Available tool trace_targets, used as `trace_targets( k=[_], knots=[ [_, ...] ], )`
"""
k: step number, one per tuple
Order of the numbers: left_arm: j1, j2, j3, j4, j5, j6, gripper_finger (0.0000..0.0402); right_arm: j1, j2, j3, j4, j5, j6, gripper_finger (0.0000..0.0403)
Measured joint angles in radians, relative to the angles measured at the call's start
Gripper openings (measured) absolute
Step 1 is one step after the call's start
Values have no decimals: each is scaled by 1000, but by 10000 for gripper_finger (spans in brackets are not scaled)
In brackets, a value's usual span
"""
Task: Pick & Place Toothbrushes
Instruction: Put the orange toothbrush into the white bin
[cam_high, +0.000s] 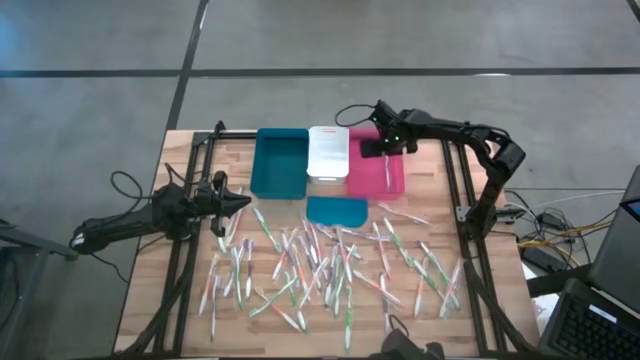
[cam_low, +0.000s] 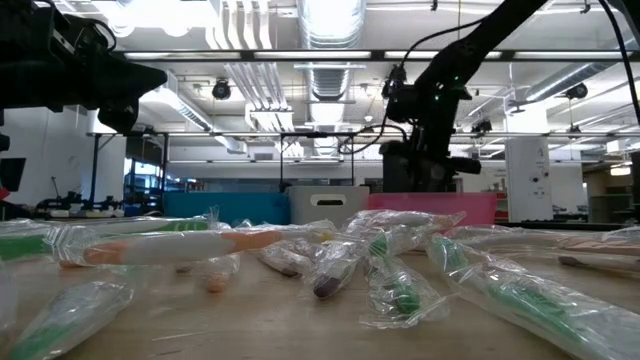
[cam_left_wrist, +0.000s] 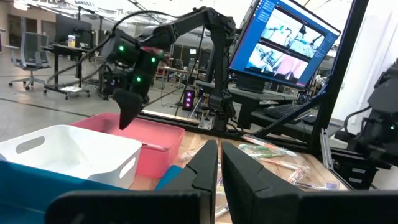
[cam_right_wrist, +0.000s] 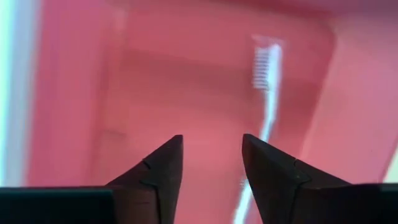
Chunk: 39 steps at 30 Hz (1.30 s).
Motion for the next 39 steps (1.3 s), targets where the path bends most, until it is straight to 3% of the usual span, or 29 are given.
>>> trace_targets(
  k=[8, 23, 35, 39],
  knots=[
    [0, 0, 0, 0, 0, 0, 26, 6, -21, 76, -67, -37, -31, 167],
    [0, 0, 0, 0, 0, 0, 26, 54, -157, 110, -142, -39, -110, 107],
    [0, 0, 0, 0, 0, 0, 26, 208, -300, 110, -253, -33, -156, 57],
    [0, 0, 0, 0, 0, 0, 26, 281, -341, 110, -296, 17, -172, 45]
  ],
)
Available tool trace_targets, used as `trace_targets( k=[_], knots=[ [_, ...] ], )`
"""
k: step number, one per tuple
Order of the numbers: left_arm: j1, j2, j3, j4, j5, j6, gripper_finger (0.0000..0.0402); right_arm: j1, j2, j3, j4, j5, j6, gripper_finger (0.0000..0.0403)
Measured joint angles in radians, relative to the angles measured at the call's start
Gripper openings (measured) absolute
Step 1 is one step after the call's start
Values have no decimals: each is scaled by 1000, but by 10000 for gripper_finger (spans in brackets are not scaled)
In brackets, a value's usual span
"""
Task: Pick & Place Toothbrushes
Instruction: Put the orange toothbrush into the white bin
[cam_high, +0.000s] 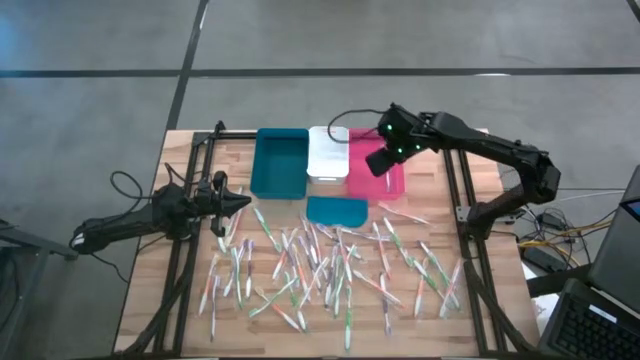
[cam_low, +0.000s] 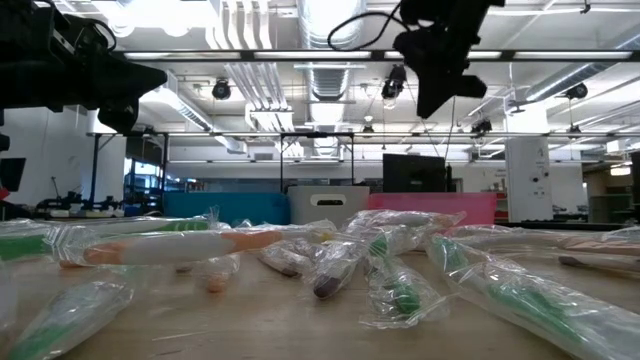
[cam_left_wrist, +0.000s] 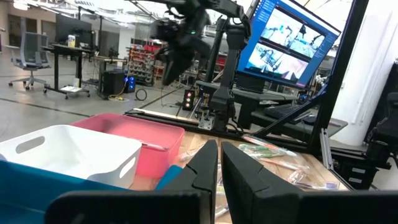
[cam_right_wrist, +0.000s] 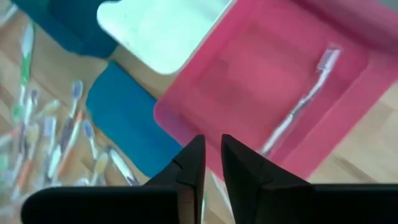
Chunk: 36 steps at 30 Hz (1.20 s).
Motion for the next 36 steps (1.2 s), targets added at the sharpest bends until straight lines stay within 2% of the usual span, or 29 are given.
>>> trace_targets(
  k=[5, 11, 20, 31, 36],
  knots=[
    [0, 0, 0, 0, 0, 0, 26, 83, -42, 0, -76, 86, 3, 33],
    [0, 0, 0, 0, 0, 0, 26, 158, -77, -3, -171, 89, -5, 22],
    [0, 0, 0, 0, 0, 0, 26, 232, -99, -70, -346, 90, -131, 9],
    [0, 0, 0, 0, 0, 0, 26, 245, -106, -243, -346, 48, -195, 9],
    [0, 0, 0, 0, 0, 0, 26, 270, -106, -337, -271, 45, -206, 23]
  ],
)
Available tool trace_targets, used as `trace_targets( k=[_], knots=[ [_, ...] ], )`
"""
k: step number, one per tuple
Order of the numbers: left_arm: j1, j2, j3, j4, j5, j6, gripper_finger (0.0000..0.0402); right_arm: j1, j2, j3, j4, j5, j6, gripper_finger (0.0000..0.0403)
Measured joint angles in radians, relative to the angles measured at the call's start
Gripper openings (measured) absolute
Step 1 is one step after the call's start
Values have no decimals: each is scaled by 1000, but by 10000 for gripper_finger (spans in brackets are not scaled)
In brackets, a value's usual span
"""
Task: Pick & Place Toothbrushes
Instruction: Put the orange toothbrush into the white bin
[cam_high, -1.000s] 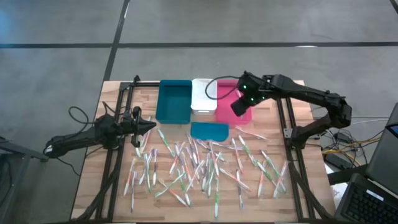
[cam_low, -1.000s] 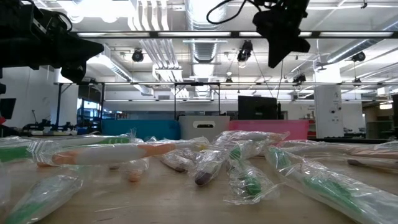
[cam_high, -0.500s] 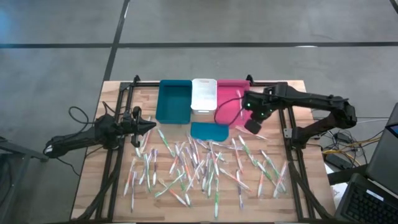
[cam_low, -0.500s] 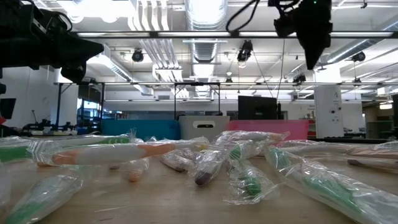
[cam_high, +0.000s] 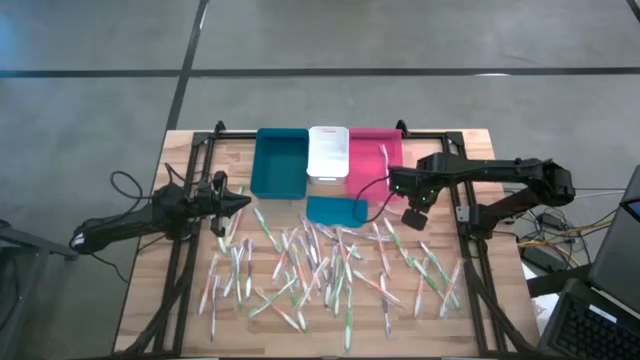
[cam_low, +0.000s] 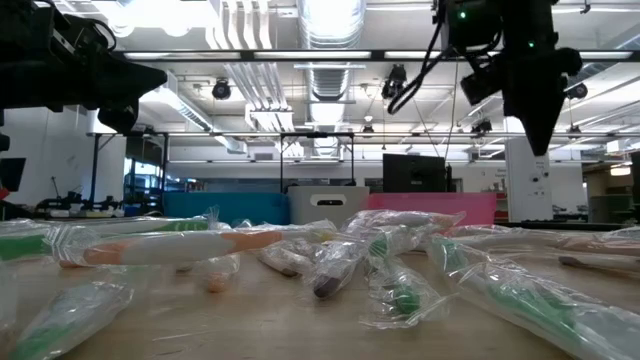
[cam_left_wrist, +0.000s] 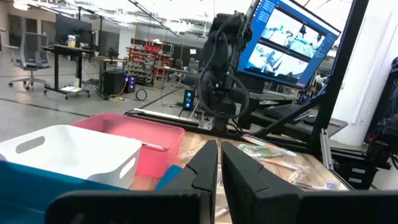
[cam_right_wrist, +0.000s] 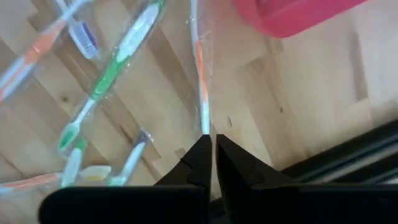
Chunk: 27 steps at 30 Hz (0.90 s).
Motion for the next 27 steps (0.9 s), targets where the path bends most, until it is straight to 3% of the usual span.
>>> trace_targets(
  k=[15, 27],
  knots=[
    [0, 0, 0, 0, 0, 0, 26, 6, 0, -174, 257, 0, -53, 136],
    [0, 0, 0, 0, 0, 0, 26, 6, 0, -261, 402, 0, -56, 163]
  ],
)
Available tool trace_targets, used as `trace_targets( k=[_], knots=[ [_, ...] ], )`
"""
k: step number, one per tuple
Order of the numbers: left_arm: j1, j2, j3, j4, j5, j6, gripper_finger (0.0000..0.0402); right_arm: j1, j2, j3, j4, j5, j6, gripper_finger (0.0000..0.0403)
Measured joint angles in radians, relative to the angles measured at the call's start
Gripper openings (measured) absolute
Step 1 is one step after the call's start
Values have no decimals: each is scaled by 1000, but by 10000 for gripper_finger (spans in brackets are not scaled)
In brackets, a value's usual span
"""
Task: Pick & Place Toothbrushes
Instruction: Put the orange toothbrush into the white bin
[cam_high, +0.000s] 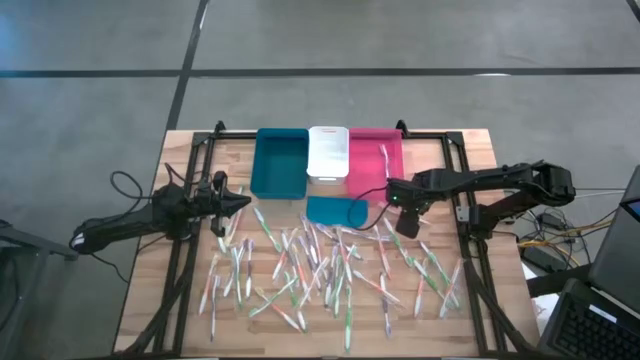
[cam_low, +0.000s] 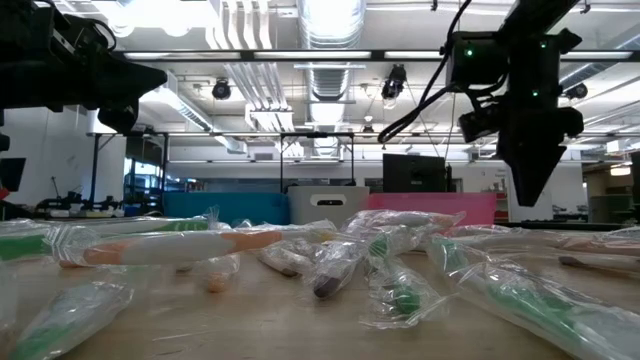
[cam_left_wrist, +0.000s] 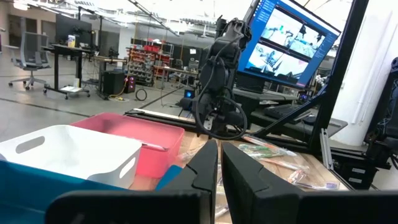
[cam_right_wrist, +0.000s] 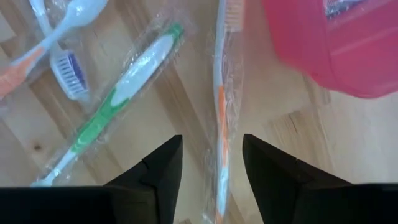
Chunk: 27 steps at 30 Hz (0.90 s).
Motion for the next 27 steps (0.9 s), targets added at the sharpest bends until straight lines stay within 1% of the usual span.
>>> trace_targets(
  k=[7, 13, 16, 21, 27],
  knots=[
    [0, 0, 0, 0, 0, 0, 26, 0, 0, -23, 90, 8, -3, 140],
    [0, 0, 0, 0, 0, 0, 26, 0, 0, -90, 153, 8, -3, 119],
    [0, 0, 0, 0, 0, 0, 26, -1, 0, -124, 159, 11, 14, 110],
    [0, 0, 0, 0, 0, 0, 26, -1, 0, -182, 203, 45, 44, 97],
    [0, 0, 0, 0, 0, 0, 26, -1, -4, -229, 265, 45, 81, 80]
  ],
)
